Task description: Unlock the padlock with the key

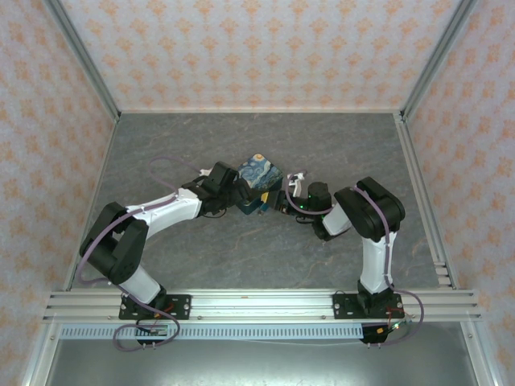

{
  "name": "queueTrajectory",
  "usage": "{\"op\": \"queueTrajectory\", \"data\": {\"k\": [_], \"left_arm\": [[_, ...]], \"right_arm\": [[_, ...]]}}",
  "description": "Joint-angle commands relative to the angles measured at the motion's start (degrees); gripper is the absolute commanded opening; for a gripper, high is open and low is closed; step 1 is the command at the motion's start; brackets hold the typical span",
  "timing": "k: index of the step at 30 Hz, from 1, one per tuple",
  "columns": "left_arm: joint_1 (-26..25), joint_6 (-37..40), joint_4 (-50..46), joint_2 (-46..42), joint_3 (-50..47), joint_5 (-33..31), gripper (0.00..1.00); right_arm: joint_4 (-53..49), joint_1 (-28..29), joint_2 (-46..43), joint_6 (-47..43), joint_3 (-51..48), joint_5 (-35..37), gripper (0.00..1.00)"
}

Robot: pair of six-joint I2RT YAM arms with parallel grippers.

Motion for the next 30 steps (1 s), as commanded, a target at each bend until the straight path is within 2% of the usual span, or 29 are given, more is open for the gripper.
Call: {"op": "queueTrajectory", "data": {"k": [1, 10, 16, 24, 30], "left_arm": [[-0.50, -0.12, -2.75, 1.11, -0.62, -1.63, 0.90], [-0.48, -0.08, -2.91, 0.77, -0.77, -1.87, 0.90], [-0.48, -0.08, -2.91, 0.74, -0.85, -1.89, 0.90], [-0.54, -0.08, -2.93, 0.59, -0.78, -2.07, 0.90], [-0.51, 0.00, -2.98, 0.82, -0.61, -2.07, 0.90]], "right_arm": [[3.95, 0.31, -0.98, -0.33, -0.54, -1.62, 0.52], [3.93, 0.33, -1.02, -0.22, -0.61, -1.84, 0.40], [3.18, 0.32, -0.88, -0.05, -0.48, -1.33, 0.28], [0.95, 0.35, -1.31, -0.75, -0.41, -0.52, 0.21], [-0.87, 0.32, -1.71, -1.18, -0.36, 0.51, 0.09]]}}
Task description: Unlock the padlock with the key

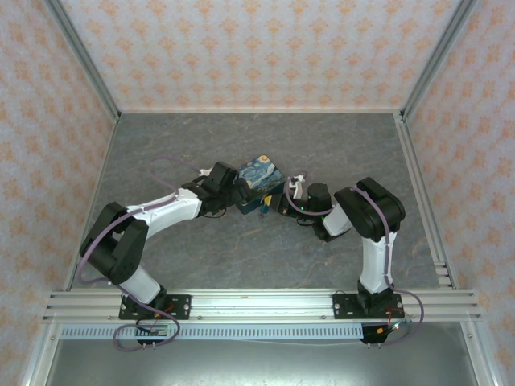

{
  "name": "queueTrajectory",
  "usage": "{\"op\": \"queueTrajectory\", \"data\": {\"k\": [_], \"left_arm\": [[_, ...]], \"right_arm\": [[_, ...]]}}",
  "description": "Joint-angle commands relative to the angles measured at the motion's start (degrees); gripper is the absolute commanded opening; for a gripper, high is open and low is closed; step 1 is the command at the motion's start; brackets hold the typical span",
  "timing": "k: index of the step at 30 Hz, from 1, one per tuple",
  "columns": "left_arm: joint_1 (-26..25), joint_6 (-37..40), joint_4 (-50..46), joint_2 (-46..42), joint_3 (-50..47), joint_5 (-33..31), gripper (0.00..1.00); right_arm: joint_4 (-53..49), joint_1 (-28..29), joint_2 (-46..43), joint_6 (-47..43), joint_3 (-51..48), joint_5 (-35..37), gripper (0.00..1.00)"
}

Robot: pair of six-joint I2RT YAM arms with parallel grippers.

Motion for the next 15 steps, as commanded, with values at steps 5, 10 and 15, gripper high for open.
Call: {"op": "queueTrajectory", "data": {"k": [5, 10, 15], "left_arm": [[-0.55, -0.03, -3.07, 0.69, -0.64, -1.30, 0.90], [-0.57, 0.03, -3.64, 0.48, -0.69, -1.96, 0.90], [-0.56, -0.05, -4.34, 0.30, -1.19, -2.72, 0.90]], "right_arm": [[0.37, 0.26, -2.17, -1.14, 0.05, 0.84, 0.00], [-0.88, -0.10, -3.12, -0.94, -1.08, 3.61, 0.00], [-1.42, -1.01, -3.77, 0.47, -2.59, 6.84, 0.00]]}}
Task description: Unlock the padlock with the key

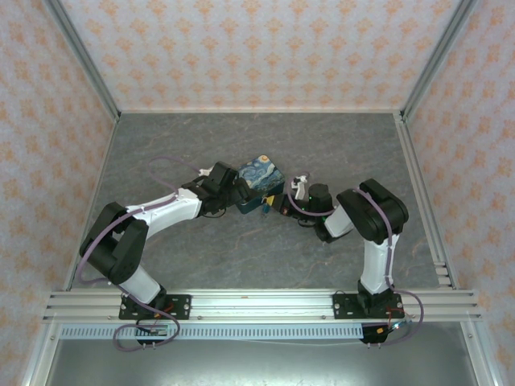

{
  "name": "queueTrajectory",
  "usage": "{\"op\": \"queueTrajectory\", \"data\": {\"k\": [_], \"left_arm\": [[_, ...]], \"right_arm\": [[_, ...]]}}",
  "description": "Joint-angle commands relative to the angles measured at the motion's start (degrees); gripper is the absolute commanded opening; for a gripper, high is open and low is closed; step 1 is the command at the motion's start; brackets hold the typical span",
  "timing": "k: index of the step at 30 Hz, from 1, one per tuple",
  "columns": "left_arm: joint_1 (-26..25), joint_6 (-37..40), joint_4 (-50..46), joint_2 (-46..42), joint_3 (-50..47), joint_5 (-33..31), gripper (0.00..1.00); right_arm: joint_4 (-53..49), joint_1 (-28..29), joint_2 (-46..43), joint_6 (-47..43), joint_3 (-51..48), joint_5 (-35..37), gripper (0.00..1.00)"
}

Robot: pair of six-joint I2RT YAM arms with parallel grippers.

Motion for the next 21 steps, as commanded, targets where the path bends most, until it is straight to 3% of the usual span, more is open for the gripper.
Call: {"op": "queueTrajectory", "data": {"k": [1, 10, 21], "left_arm": [[-0.55, -0.14, -4.45, 0.21, -1.38, -2.26, 0.90], [-1.05, -0.32, -4.47, -0.23, -2.16, -2.26, 0.90], [-2.06, -0.85, -4.20, 0.54, -2.14, -2.50, 0.90]], "right_arm": [[1.00, -0.88, -1.78, 0.54, -1.26, 3.40, 0.00], [7.72, -1.12, -0.68, 6.33, -2.19, 5.55, 0.00], [12.53, -0.46, -2.66, 15.95, -3.08, 15.03, 0.00]]}}
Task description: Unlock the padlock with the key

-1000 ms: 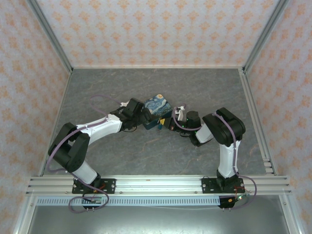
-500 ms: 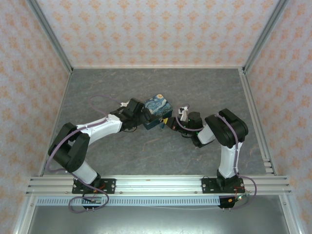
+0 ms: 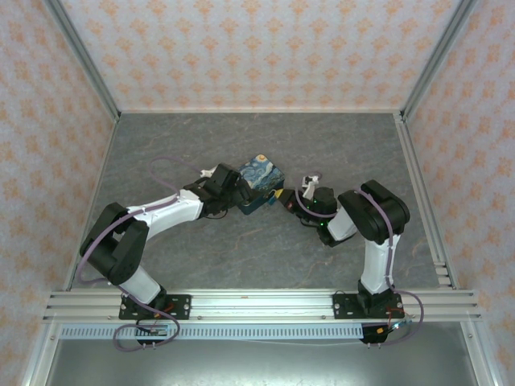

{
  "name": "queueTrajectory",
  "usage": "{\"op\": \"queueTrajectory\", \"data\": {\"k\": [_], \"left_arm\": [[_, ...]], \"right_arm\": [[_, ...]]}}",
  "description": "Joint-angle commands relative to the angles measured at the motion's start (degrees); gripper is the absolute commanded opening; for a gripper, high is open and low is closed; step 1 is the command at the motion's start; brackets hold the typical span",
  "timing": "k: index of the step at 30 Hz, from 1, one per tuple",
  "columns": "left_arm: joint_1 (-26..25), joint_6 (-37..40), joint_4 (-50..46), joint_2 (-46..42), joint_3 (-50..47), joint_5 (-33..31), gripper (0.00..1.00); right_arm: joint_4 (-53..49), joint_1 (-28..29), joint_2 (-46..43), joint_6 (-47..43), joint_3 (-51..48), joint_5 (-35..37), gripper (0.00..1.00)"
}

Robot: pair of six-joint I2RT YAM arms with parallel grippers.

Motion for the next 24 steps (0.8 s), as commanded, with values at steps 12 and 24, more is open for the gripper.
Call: {"op": "queueTrajectory", "data": {"k": [12, 24], "left_arm": [[0.39, 2.54, -9.40, -0.42, 0.45, -4.57, 0.90], [7.59, 8.25, -10.16, 3.00, 5.74, -2.20, 0.90]], "right_arm": [[-10.03, 0.20, -14.03, -4.30, -4.15, 10.74, 0.00], [-58.52, 0.38, -41.38, -18.66, -0.14, 5.73, 0.00]]}}
